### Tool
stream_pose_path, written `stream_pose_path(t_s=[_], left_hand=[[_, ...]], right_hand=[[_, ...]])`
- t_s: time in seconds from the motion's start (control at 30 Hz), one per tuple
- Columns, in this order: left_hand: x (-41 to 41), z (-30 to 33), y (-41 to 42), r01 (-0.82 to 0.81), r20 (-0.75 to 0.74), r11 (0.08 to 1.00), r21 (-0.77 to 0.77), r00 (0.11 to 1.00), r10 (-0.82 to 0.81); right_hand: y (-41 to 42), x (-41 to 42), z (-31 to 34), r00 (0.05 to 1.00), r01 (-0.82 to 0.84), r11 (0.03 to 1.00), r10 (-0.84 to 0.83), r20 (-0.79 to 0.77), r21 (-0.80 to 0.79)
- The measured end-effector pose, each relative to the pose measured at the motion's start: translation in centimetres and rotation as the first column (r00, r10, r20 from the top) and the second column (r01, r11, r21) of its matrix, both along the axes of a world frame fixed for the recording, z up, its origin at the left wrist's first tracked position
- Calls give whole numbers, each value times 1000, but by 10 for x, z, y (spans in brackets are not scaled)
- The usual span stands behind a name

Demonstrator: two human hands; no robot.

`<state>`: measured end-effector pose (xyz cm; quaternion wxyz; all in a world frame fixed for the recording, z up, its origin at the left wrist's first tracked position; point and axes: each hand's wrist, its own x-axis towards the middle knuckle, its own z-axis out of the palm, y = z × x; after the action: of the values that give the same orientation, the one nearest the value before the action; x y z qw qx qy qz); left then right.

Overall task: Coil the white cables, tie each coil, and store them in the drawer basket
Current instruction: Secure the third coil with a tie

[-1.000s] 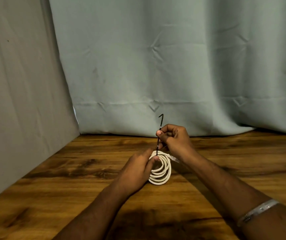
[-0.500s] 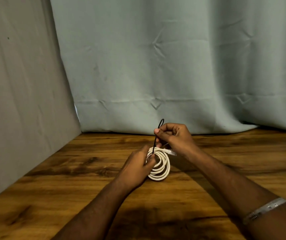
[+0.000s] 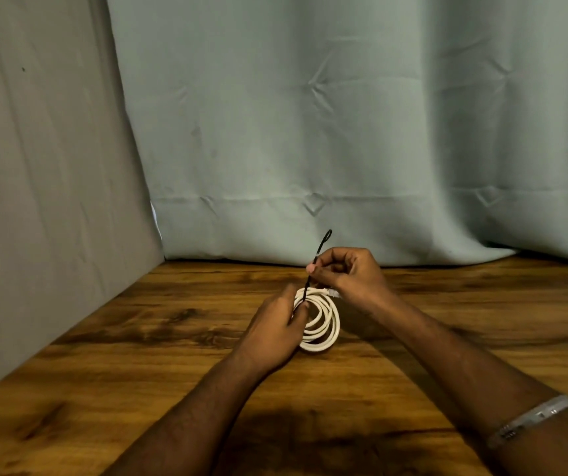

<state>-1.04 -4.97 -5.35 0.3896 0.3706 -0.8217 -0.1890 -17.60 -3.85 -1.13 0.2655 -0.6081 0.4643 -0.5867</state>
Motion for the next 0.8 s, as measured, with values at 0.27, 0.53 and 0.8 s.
stream_pose_path(t_s=[0.27,0.53,0.8], left_hand=[[-3,2,3,-23,69,1000,-3,997,23],[2,6,-3,-138,-187,990,-30,974,130],[1,5,-6,-41,-140,999,-33,989,36]], right_hand=[[3,1,-4,995,-78,988,86,-53,136],[-1,1,-6,991,-34,988,14,133,147],[-2,1,-11,976,-76,970,24,218,233]])
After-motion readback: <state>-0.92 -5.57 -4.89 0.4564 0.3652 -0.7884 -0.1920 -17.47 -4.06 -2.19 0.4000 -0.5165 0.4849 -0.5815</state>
